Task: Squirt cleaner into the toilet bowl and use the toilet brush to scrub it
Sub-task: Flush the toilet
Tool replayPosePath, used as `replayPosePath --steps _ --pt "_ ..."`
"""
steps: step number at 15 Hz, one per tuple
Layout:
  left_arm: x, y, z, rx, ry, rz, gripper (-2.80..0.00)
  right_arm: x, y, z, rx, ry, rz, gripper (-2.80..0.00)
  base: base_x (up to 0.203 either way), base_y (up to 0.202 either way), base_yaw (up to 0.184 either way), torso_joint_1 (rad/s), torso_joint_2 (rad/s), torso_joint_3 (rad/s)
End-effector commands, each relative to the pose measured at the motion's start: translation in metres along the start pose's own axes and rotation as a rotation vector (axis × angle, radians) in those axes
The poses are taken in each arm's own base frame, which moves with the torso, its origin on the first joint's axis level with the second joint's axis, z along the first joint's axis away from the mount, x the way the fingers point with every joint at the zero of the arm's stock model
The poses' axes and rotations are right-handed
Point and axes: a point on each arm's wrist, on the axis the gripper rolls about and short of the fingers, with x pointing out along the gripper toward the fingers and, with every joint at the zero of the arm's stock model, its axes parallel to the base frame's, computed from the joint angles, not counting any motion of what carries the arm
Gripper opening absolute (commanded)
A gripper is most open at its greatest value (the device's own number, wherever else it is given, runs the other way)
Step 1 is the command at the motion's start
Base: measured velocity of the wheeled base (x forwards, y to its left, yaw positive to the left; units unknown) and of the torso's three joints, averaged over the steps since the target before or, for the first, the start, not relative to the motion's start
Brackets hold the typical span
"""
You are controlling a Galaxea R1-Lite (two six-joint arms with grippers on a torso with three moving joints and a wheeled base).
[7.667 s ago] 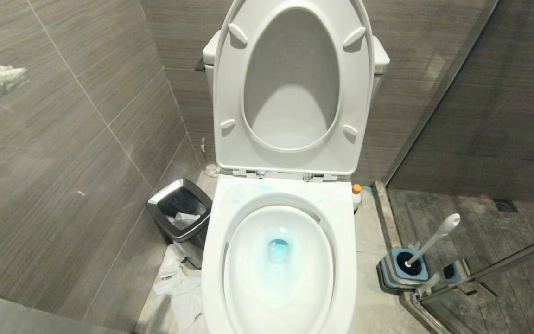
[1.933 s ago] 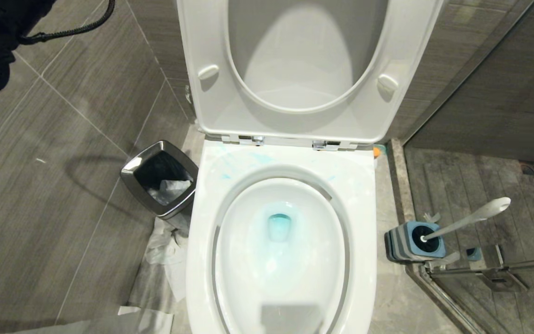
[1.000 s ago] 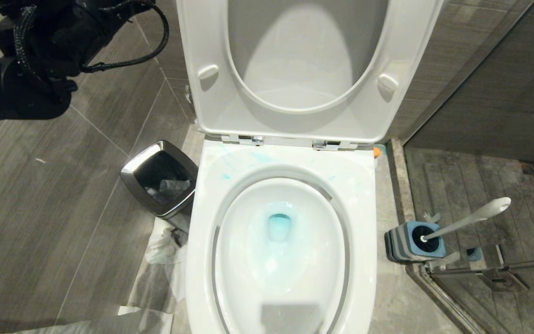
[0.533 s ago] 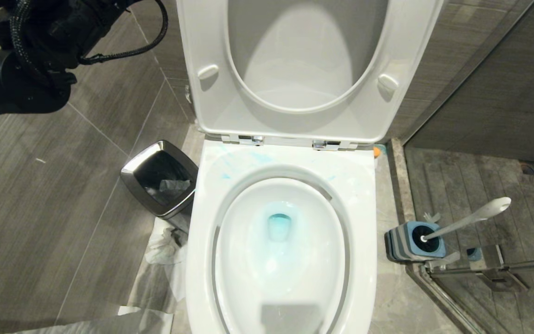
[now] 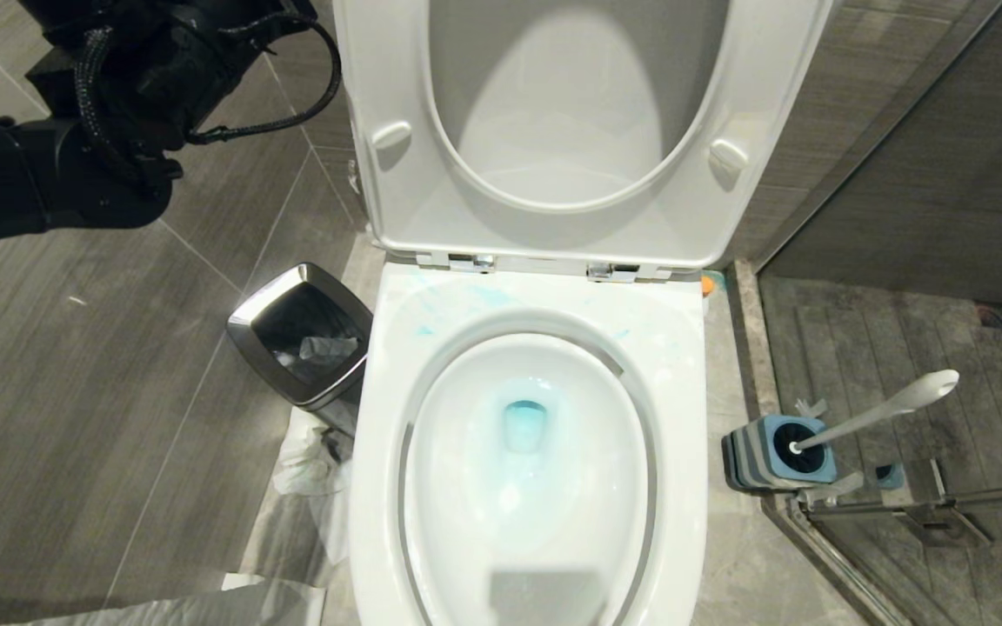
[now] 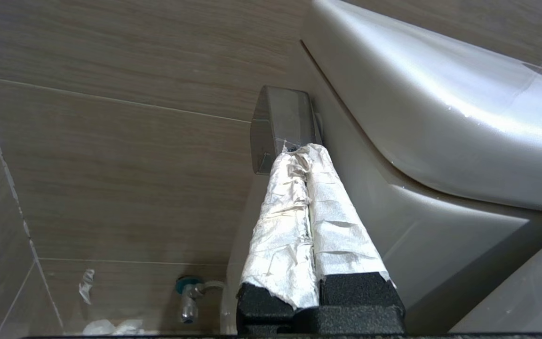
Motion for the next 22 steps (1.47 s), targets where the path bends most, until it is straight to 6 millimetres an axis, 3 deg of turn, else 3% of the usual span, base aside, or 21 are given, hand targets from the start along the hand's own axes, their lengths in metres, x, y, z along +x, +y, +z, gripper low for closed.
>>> replayPosePath --steps 1,10,15,22 --pt "0.004 0.002 -0.016 0.004 0.029 0.002 -2.8 0.001 0.0 -0.003 0.0 0.011 0.0 -2.8 0.0 0.0 0.0 0.0 0.0 0.0" --pt "0.015 0.011 -0.068 0.019 0.104 -0.011 -2.8 0.001 0.0 -0.003 0.0 0.011 0.0 -2.8 0.0 0.0 0.0 0.0 0.0 0.0" --pt "0.016 0.012 -0.077 0.02 0.115 -0.01 -2.8 0.001 0.0 -0.003 0.0 0.011 0.0 -2.8 0.0 0.0 0.0 0.0 0.0 0.0" --pt "0.015 0.012 -0.074 0.021 0.109 -0.011 -2.8 0.001 0.0 -0.003 0.0 0.011 0.0 -2.8 0.0 0.0 0.0 0.0 0.0 0.0"
